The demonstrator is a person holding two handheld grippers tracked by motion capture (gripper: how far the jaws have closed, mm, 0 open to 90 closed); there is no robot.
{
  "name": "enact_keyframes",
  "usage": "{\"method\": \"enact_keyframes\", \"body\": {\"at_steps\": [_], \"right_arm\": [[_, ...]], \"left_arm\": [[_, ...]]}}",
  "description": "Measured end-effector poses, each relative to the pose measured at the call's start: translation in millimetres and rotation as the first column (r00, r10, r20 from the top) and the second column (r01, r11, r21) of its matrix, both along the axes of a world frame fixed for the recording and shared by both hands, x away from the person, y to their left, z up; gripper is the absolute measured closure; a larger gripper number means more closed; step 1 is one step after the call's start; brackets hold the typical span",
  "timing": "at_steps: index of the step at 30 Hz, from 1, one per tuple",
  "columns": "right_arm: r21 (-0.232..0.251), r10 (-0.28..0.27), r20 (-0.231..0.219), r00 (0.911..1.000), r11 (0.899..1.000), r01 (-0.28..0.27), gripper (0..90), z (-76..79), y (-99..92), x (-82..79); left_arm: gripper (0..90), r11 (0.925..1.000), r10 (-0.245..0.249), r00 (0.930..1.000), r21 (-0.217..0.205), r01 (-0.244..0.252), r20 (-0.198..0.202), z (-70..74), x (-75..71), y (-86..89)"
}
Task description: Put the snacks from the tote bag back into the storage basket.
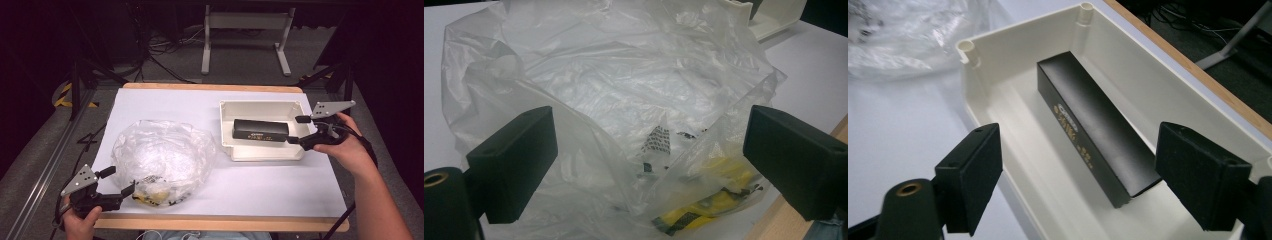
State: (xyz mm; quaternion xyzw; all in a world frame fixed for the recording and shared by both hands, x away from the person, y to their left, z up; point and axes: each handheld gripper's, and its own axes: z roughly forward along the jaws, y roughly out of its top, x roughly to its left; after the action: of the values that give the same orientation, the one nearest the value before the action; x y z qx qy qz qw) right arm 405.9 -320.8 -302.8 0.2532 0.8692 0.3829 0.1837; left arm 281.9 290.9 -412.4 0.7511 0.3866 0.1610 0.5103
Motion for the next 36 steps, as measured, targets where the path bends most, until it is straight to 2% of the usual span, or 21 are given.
{"method": "enact_keyframes", "body": {"at_steps": [6,10,12,14,15,17,19,23,31,36], "right_arm": [[0.039,0.007,0.002,1.0,0.999,-0.007,17.9,-0.4,-0.7,-19.7],[0.038,0.014,0.003,0.9999,0.999,-0.014,17.9,-3.7,1.2,-33.1],[0.051,-0.01,-0.012,0.9999,0.999,0.011,15.9,-6.3,2.0,-39.5],[0.073,-0.064,-0.041,0.9971,0.995,0.067,14.8,-10.9,2.4,-46.3],[0.079,-0.059,-0.037,0.9975,0.995,0.062,14.5,-12.6,2.6,-48.0],[0.091,-0.047,-0.027,0.9985,0.995,0.05,11.3,-19.4,3.4,-52.2],[0.081,0.013,-0.002,0.9999,0.997,-0.012,10.1,-26.7,4.9,-56.7],[0.082,0.026,0.002,0.9997,0.996,-0.026,7.2,-37.3,6.3,-62.3],[0.096,-0.045,0.031,0.9985,0.995,0.042,5.7,-63.6,9.1,-76.7],[0.112,-0.087,0.042,0.9953,0.99,0.082,5.7,-85.7,12.7,-80.4]], "left_arm": [[8.1,1.0,-0.007,1.0,0.002,0.007,-0.003,0.1,1.9,-0.7],[8.1,1.0,-0.008,1.0,-0.002,0.008,-0.001,-0.3,2.4,-0.1],[8.1,1.0,-0.007,1.0,-0.001,0.007,-0.004,-0.3,2.4,0.3],[8.1,1.0,-0.007,1.0,-0.001,0.007,-0.004,-0.1,2.1,0.5],[8.1,1.0,-0.007,1.0,-0.001,0.007,-0.003,-0.1,2.1,0.6],[8.1,1.0,-0.008,1.0,0.0,0.008,-0.004,-0.3,2.3,0.5],[8.1,1.0,-0.007,1.0,0.0,0.007,-0.005,-0.6,2.8,0.3],[8.1,1.0,-0.005,1.0,0.001,0.005,-0.007,-0.9,3.1,0.5],[7.8,1.0,-0.006,0.9999,0.001,0.006,-0.009,-2.1,4.0,1.2],[6.7,0.9999,-0.004,0.9999,0.011,0.005,-0.012,-4.3,5.3,0.4]]}}
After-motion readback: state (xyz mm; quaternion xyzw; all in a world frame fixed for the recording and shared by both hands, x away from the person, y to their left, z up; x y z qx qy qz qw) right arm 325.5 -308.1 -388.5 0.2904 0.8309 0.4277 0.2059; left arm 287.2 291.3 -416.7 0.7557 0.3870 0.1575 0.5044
